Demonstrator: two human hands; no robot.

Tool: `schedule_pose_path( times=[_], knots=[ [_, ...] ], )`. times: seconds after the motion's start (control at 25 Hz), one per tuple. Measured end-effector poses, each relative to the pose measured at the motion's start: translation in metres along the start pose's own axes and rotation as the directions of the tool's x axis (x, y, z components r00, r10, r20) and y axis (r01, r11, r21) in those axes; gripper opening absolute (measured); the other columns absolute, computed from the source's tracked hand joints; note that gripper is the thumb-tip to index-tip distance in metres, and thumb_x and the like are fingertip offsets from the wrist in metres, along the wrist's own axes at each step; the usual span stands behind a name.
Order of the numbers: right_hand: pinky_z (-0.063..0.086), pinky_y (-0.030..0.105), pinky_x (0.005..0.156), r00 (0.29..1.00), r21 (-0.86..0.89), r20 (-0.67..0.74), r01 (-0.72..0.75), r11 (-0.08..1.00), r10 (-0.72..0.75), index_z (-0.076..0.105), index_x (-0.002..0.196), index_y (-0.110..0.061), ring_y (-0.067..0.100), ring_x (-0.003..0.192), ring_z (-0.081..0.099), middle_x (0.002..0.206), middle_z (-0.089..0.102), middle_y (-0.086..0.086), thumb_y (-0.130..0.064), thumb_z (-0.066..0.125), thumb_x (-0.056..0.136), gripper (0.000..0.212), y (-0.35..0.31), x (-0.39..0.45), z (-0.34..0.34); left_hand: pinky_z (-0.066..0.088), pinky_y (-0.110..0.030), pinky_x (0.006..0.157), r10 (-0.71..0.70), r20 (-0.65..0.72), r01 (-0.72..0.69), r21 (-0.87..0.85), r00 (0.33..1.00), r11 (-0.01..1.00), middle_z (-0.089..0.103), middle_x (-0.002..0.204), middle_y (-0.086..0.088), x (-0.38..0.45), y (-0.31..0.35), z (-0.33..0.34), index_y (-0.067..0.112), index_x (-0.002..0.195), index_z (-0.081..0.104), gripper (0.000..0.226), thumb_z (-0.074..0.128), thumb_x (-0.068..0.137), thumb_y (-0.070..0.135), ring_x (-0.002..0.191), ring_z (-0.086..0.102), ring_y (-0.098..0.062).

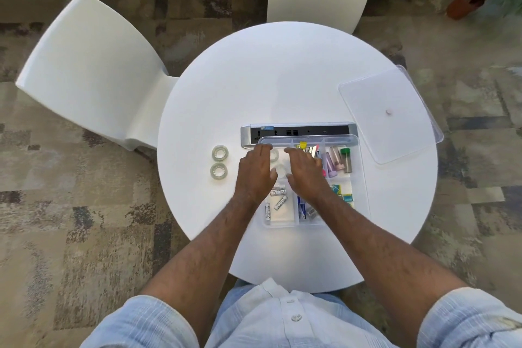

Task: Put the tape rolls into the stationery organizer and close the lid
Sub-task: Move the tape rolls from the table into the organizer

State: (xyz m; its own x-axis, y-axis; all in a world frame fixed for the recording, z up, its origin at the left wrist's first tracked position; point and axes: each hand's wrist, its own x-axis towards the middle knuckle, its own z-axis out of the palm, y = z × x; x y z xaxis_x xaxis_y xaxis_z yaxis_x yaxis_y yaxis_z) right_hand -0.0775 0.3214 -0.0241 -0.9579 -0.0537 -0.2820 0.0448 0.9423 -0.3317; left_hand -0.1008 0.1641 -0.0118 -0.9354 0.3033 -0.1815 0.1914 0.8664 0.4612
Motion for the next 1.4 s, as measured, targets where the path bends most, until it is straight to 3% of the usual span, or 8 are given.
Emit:
schedule_pose_path(
  times=[0.16,0.36,0.56,0.8,0.92,1.08,1.2,1.4],
  knots=[
    [0.037,0.045,0.102,0.998,-0.004,-0.013,0.065,0.998,-0.065,0.046,0.141,-0.016,0.027,0.126,0.050,0.139,0.054,0.006,-0.016,0.066,0.089,0.056,-0.006,0.001,0.003,0.049,-0.045,0.090,-0.165,-0.121,0.156,-0.086,0.979,0.984,0.058,0.125,-0.008,-0.017,-0.032,0.001,0.009,0.125,0.055,0.042,0.061,0.085,0.022,0.107,0.058,-0.032],
    [0.034,0.044,0.101,0.974,0.006,0.054,0.221,0.975,-0.221,0.053,0.136,-0.016,0.026,0.124,0.053,0.137,0.055,0.004,-0.019,0.058,0.092,0.044,-0.049,0.026,0.011,0.049,-0.049,0.091,-0.366,-0.055,0.364,-0.041,0.929,0.931,0.055,0.122,-0.010,-0.037,-0.086,-0.001,0.008,0.122,0.055,0.040,0.064,0.085,0.021,0.111,0.055,-0.035],
    [0.031,0.046,0.109,0.896,-0.107,0.289,0.379,0.919,-0.336,0.045,0.148,-0.013,0.027,0.143,0.038,0.158,0.041,0.004,-0.023,0.053,0.097,0.052,-0.098,0.061,0.029,0.041,-0.050,0.108,-0.382,0.099,0.384,0.004,0.919,0.923,0.028,0.162,-0.008,-0.047,-0.107,0.004,0.013,0.150,0.036,0.069,0.064,0.087,0.023,0.140,0.037,-0.033],
    [0.026,0.052,0.111,0.820,-0.184,0.485,0.435,0.881,-0.303,0.029,0.156,-0.019,0.026,0.152,0.024,0.167,0.025,-0.002,-0.020,0.046,0.099,0.060,-0.126,0.085,0.047,0.041,-0.052,0.109,-0.324,0.169,0.318,0.059,0.931,0.946,0.007,0.171,0.004,-0.059,-0.121,0.009,0.023,0.162,0.009,0.086,0.059,0.091,0.028,0.151,0.024,-0.029],
    [0.031,0.052,0.104,0.845,-0.215,0.449,0.418,0.882,-0.291,0.041,0.147,-0.018,0.029,0.137,0.044,0.156,0.043,0.000,-0.018,0.048,0.095,0.052,-0.126,0.085,0.049,0.042,-0.050,0.108,-0.323,0.195,0.310,0.094,0.926,0.946,0.015,0.170,0.002,-0.058,-0.120,0.009,0.024,0.161,0.012,0.086,0.060,0.090,0.028,0.148,0.029,-0.031],
    [0.035,0.048,0.097,0.887,-0.272,0.370,0.389,0.880,-0.278,0.052,0.134,-0.017,0.030,0.119,0.055,0.134,0.059,0.003,-0.020,0.053,0.092,0.041,-0.114,0.074,0.049,0.050,-0.044,0.093,-0.298,0.119,0.276,0.170,0.947,0.946,0.045,0.144,-0.005,-0.058,-0.117,0.009,0.023,0.153,0.035,0.073,0.064,0.086,0.026,0.120,0.050,-0.030],
    [0.036,0.046,0.094,0.903,-0.301,0.318,0.384,0.873,-0.287,0.051,0.128,-0.014,0.031,0.109,0.062,0.122,0.063,0.004,-0.013,0.056,0.090,0.038,-0.104,0.062,0.048,0.051,-0.043,0.091,-0.309,0.115,0.289,0.157,0.944,0.944,0.047,0.138,-0.006,-0.063,-0.114,0.013,0.023,0.142,0.048,0.056,0.067,0.089,0.028,0.116,0.051,-0.029],
    [0.036,0.044,0.088,0.896,-0.340,0.269,0.432,0.835,-0.354,0.051,0.118,-0.013,0.032,0.095,0.065,0.103,0.067,0.002,-0.005,0.058,0.086,0.033,-0.101,0.040,0.055,0.053,-0.042,0.082,-0.296,0.138,0.282,0.113,0.945,0.953,0.047,0.135,-0.010,-0.082,-0.114,0.019,0.017,0.135,0.051,0.050,0.067,0.088,0.009,0.108,0.052,-0.030]
  ],
)
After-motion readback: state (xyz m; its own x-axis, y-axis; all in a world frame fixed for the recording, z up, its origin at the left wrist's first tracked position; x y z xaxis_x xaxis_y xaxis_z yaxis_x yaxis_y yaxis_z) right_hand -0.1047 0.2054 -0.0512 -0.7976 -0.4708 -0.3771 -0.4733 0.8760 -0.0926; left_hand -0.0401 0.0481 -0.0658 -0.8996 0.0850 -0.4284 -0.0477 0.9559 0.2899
